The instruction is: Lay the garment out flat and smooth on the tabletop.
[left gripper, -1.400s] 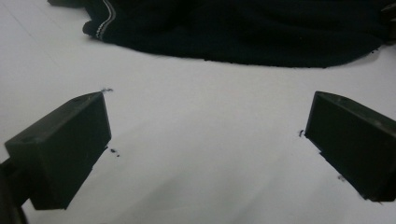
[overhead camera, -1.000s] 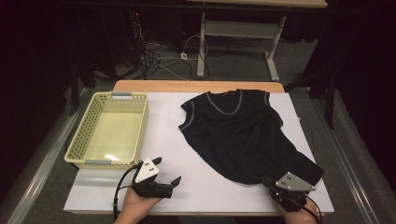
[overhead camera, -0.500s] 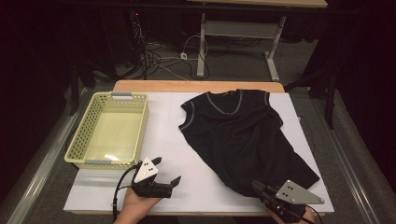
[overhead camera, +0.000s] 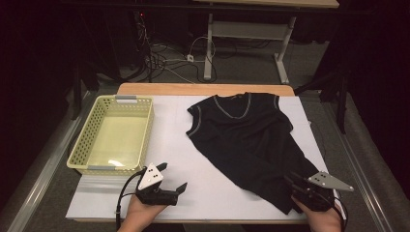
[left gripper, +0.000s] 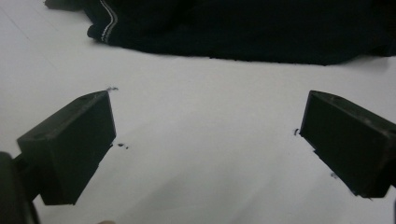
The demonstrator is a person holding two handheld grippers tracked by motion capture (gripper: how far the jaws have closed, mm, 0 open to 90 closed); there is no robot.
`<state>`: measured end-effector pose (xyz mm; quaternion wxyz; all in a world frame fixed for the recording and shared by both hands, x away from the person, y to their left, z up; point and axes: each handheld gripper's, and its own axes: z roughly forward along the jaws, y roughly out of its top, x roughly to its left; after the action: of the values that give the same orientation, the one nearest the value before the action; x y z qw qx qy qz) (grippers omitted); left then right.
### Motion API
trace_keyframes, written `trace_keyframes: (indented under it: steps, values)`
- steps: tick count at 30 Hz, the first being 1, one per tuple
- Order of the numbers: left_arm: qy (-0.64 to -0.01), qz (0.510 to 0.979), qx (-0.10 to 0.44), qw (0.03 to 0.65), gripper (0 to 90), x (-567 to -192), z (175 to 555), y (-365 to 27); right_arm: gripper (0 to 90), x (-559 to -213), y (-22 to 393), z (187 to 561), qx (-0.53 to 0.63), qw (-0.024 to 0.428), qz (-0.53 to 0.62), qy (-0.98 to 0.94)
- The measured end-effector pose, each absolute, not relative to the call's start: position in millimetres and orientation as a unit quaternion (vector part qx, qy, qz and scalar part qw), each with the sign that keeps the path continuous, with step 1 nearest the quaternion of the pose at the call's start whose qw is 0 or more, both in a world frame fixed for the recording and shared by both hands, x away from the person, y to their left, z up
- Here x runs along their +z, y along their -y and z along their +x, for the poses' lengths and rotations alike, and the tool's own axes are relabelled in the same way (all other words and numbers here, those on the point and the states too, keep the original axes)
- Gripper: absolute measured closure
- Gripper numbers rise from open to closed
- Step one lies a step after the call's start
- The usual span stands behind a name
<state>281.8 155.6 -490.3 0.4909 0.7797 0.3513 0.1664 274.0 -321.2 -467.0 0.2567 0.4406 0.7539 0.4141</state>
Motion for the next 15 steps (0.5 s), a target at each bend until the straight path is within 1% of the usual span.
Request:
trace_keyframes:
  steps: [1, 2, 5, 8, 9, 12, 13, 15]
  values:
    - [-0.352, 0.78, 0.166, 0.491, 3.0, -490, 282, -156, 63.2, -460, 318, 270, 0.423, 0.263, 0.432, -0.752]
    - [-0.352, 0.78, 0.166, 0.49, 3.1, -490, 282, -156, 63.5, -453, 314, 266, 0.43, 0.27, 0.419, -0.753]
    - [-0.352, 0.78, 0.165, 0.49, 3.1, -490, 282, -155, 66.8, -438, 300, 251, 0.449, 0.275, 0.383, -0.759]
    - [-0.352, 0.78, 0.166, 0.49, 3.0, -490, 282, -156, 66.6, -439, 284, 243, 0.455, 0.256, 0.356, -0.775]
    - [-0.353, 0.78, 0.166, 0.49, 3.1, -490, 282, -155, 64.6, -443, 279, 243, 0.451, 0.244, 0.352, -0.783]
    - [-0.353, 0.78, 0.165, 0.49, 3.1, -490, 282, -156, 52.1, -463, 263, 248, 0.423, 0.215, 0.347, -0.809]
    - [-0.354, 0.779, 0.165, 0.49, 3.1, -490, 282, -156, 49.5, -469, 260, 252, 0.409, 0.206, 0.35, -0.817]
    - [-0.353, 0.78, 0.164, 0.49, 3.1, -490, 282, -155, 49.5, -477, 256, 256, 0.383, 0.211, 0.355, -0.826]
